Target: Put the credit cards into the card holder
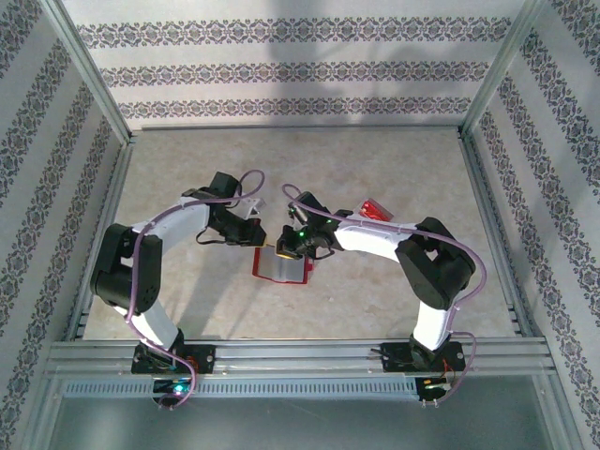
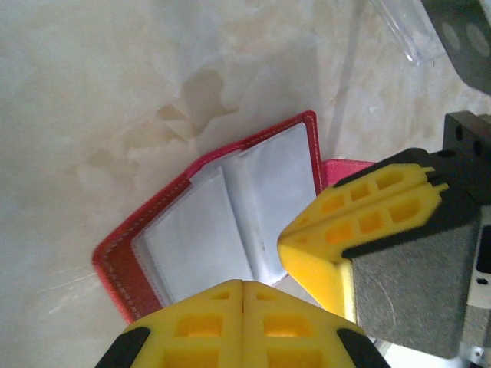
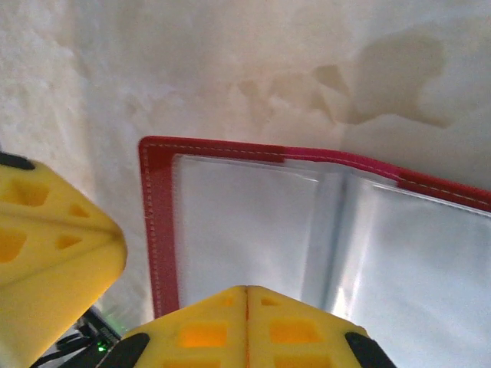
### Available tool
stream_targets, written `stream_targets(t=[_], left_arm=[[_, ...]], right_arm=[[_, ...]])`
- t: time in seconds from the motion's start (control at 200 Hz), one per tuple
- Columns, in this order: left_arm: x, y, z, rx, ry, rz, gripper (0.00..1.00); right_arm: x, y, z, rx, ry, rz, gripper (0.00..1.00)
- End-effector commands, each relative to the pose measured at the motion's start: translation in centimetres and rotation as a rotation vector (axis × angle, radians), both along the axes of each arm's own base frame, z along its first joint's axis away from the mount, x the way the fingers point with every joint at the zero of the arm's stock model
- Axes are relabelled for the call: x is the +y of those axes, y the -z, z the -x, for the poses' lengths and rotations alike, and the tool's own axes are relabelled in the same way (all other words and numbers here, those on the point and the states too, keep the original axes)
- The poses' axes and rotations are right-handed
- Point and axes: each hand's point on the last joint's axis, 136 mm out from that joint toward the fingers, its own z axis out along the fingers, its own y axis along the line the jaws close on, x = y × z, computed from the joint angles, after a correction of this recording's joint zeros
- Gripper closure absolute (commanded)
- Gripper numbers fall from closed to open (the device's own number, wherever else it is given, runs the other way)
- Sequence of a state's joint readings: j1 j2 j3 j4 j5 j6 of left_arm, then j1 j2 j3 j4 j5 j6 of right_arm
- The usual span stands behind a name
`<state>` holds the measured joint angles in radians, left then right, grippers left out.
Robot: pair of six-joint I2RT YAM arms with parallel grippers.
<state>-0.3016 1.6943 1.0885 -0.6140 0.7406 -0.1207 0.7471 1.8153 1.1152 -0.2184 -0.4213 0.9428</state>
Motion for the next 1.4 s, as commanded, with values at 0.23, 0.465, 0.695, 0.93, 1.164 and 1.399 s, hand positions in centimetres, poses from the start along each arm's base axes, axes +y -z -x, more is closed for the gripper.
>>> stream_targets(t=[0.23, 0.465, 0.695, 0.93, 1.164, 1.399], left_arm=[[0.8, 5.3, 1.3, 0.057, 0.07, -0.184, 1.0], [1.7, 7.9, 1.5, 0.076, 0.097, -0.28, 1.0], [0.5, 6.7, 1.3, 0.059, 0.121, -0.238, 1.0], [-1.2, -0.3, -1.2, -0.089, 0.13, -0.182, 0.75], [-4.8, -3.9, -5.4, -0.222, 0.187, -0.18, 0.45], [-11.2, -4.4, -8.6, -0.266, 0.221, -0.135, 0.31]], right_arm=[[-5.0, 5.0, 1.2, 0.067, 0.042, 0.175, 0.99], [-7.1, 6.9, 2.9, 0.103, 0.074, 0.219, 1.0], [-6.9, 5.3, 3.7, 0.085, 0.082, 0.19, 1.0], [-8.0, -1.6, 1.4, -0.067, 0.035, 0.18, 0.76], [-16.1, -8.0, -2.9, -0.257, 0.03, 0.336, 0.53], [-23.1, -10.8, -7.1, -0.409, 0.011, 0.408, 0.44]])
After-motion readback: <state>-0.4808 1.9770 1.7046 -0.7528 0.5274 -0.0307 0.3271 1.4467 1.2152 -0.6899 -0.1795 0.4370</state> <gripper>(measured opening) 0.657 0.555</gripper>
